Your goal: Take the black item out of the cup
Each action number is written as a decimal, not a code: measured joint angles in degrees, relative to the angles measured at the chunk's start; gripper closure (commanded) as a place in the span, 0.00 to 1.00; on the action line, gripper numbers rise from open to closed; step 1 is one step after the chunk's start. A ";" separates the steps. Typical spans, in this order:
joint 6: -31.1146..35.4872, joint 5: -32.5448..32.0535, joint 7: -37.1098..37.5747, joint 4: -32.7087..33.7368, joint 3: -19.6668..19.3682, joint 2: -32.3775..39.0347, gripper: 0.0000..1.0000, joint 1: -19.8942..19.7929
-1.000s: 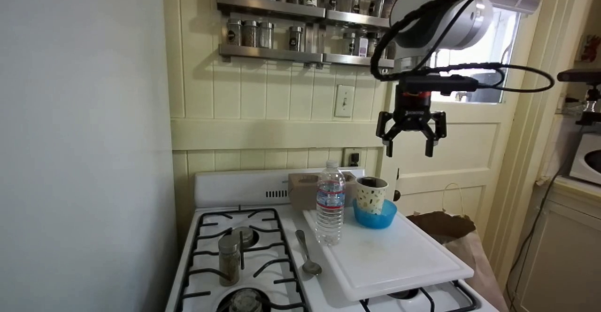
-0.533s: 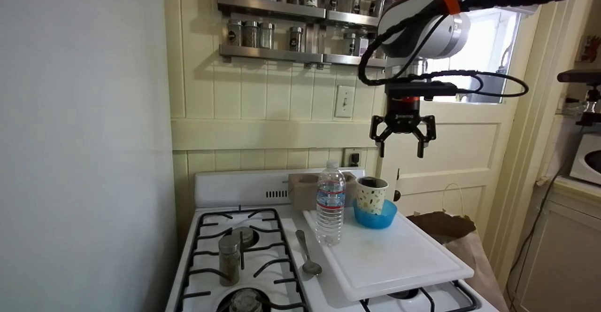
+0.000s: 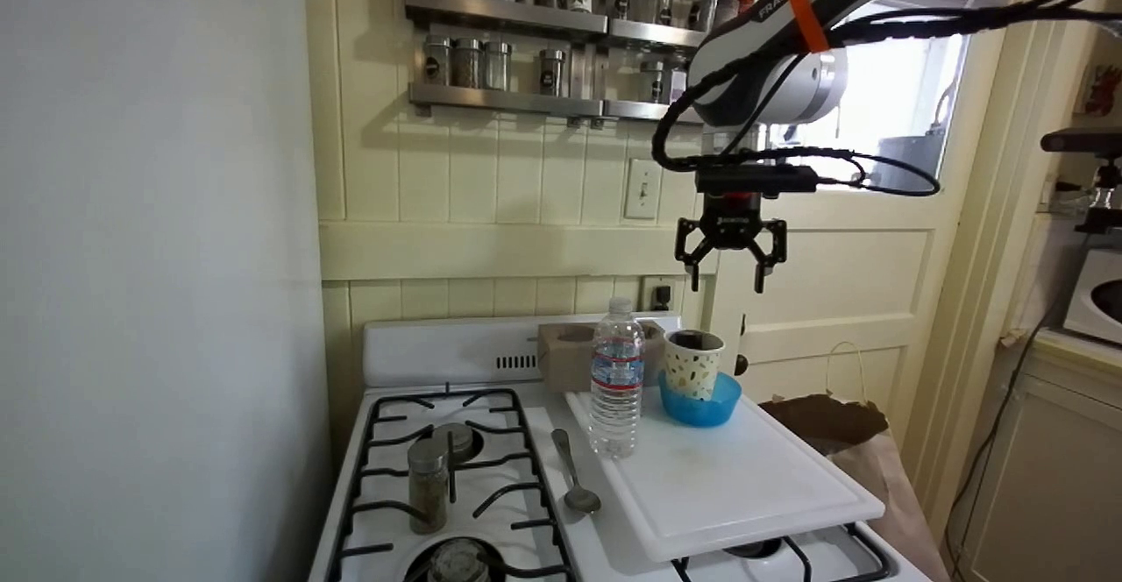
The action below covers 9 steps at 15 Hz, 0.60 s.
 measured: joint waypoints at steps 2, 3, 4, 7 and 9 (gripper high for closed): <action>2.94 0.28 -0.15 0.86 0.04 1.85 0.01 0.83; 4.81 0.78 -0.48 0.88 0.09 2.30 0.00 1.40; 6.84 1.81 -0.92 0.62 0.12 2.37 0.00 2.01; 11.79 6.50 -1.29 -1.89 0.21 0.35 0.00 3.32; 12.03 8.80 -1.16 -4.53 0.04 -2.53 0.00 3.39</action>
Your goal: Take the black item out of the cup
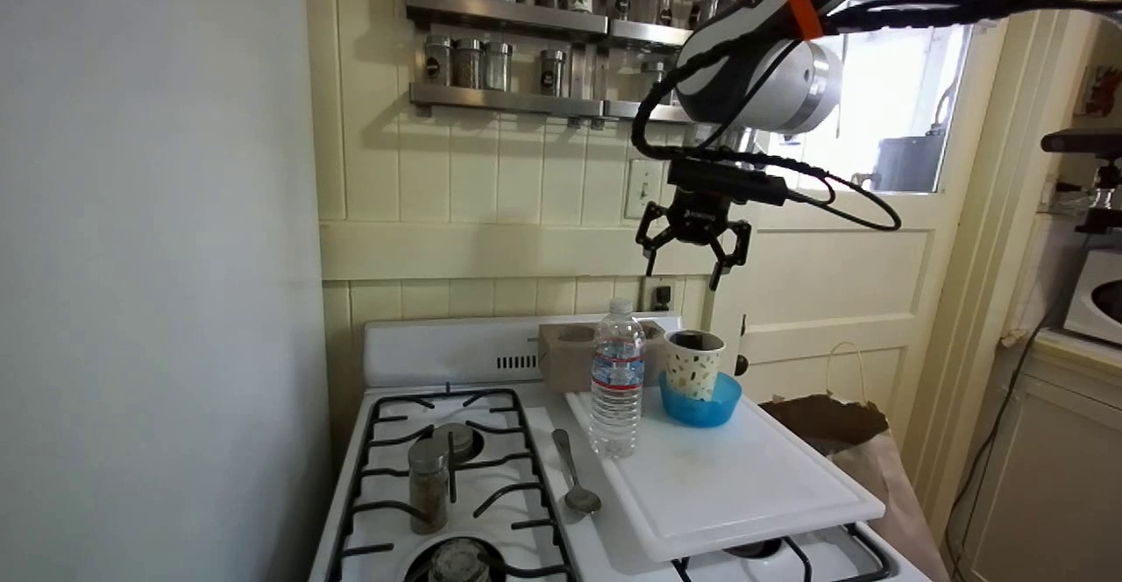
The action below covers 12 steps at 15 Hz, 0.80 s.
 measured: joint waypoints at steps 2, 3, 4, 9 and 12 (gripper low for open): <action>0.00 0.76 0.00 -2.18 -0.34 -2.61 0.00 -0.05; -0.01 0.72 -0.01 -2.48 -0.39 -3.11 0.00 -0.09; -0.01 0.70 -0.01 -2.34 -0.39 -3.07 0.00 -0.10; 0.00 0.74 -0.08 -1.53 -0.40 1.48 0.00 -0.09; 0.00 0.74 -0.08 -0.36 -0.51 4.46 0.15 -0.09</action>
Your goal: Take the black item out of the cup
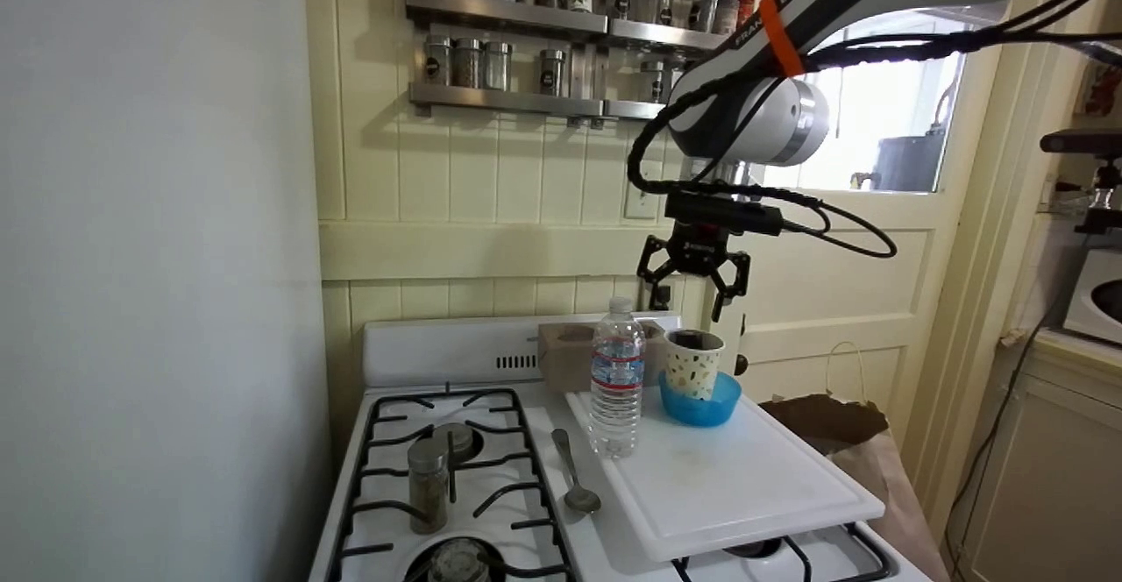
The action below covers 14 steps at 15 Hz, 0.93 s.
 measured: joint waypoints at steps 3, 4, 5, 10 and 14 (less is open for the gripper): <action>0.00 0.00 0.01 1.14 -0.36 1.75 0.25 0.00; 0.00 0.00 0.02 1.42 -0.49 2.18 0.21 0.00; 0.00 0.00 0.02 1.52 -0.62 2.48 0.27 0.00; 0.00 0.46 0.03 1.51 -0.96 3.63 0.31 0.00; 0.00 1.20 0.04 1.43 -1.07 4.25 0.34 0.00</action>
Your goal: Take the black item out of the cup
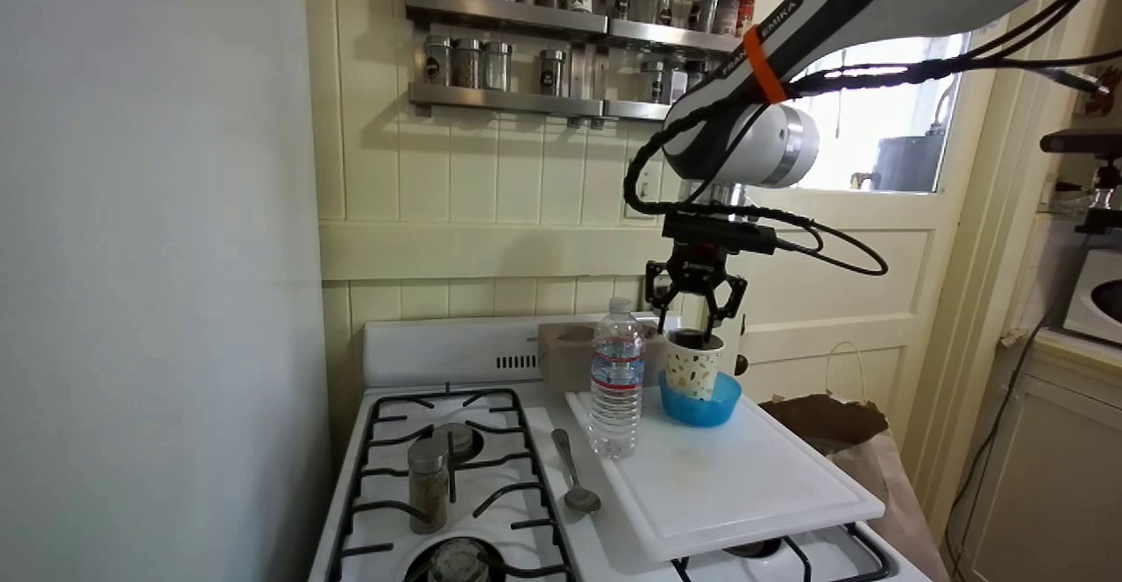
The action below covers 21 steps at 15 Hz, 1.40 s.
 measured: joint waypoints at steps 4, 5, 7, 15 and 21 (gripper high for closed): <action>0.00 0.18 0.04 -0.03 -0.44 0.00 0.36 0.00; 0.00 0.20 0.06 -0.03 -0.53 -0.01 0.38 0.00; 0.00 0.22 0.09 -0.03 -0.69 -0.06 0.38 0.00; 0.14 0.22 0.11 0.07 -0.71 -1.63 0.40 0.10; 0.14 0.22 0.19 -0.08 -0.65 -2.32 0.42 0.23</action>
